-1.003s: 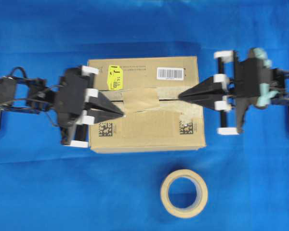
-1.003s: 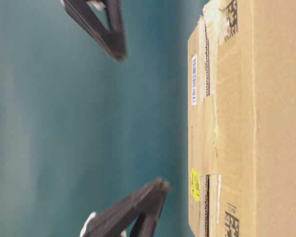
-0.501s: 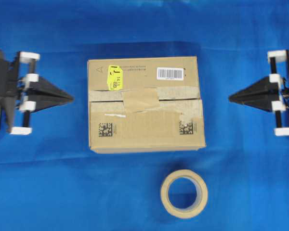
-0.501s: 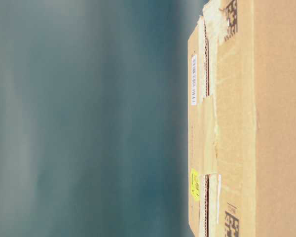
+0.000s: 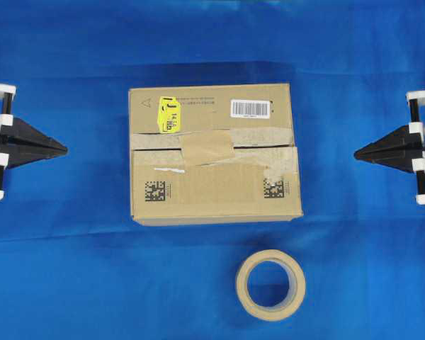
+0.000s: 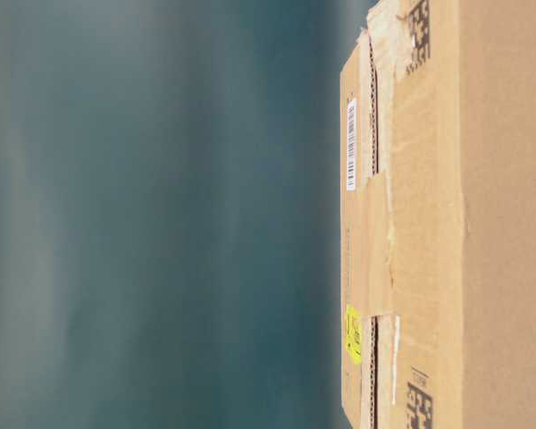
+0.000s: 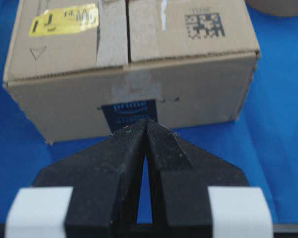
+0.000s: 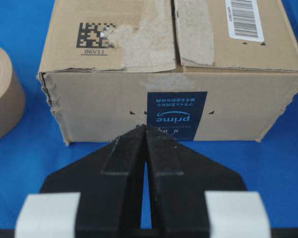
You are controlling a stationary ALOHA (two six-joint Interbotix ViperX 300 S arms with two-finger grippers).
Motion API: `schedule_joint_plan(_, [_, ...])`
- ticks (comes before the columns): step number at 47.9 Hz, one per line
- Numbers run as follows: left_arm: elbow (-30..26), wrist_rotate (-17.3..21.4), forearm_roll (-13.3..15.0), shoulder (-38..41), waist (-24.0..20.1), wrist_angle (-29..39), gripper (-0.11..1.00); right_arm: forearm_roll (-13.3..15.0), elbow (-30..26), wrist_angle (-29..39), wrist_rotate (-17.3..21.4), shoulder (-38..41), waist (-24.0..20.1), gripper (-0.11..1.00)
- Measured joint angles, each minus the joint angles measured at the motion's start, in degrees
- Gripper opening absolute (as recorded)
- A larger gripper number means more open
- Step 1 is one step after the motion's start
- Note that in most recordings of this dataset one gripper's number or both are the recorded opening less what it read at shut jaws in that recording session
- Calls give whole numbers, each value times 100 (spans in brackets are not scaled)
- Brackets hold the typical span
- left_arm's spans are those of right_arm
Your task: Apply tape along the seams of the closed cardboard box to seal it securely.
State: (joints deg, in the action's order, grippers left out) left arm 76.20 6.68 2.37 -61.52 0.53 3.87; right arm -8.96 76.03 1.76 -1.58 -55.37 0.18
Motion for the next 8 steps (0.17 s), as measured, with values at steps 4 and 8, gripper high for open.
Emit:
schedule_joint_plan(4, [26, 0, 0, -35, 0, 18, 0, 0, 0, 0, 0, 9, 9, -1])
schedule_joint_plan(8, [35, 0, 0, -44, 0, 26, 0, 0, 0, 0, 0, 9, 26, -1])
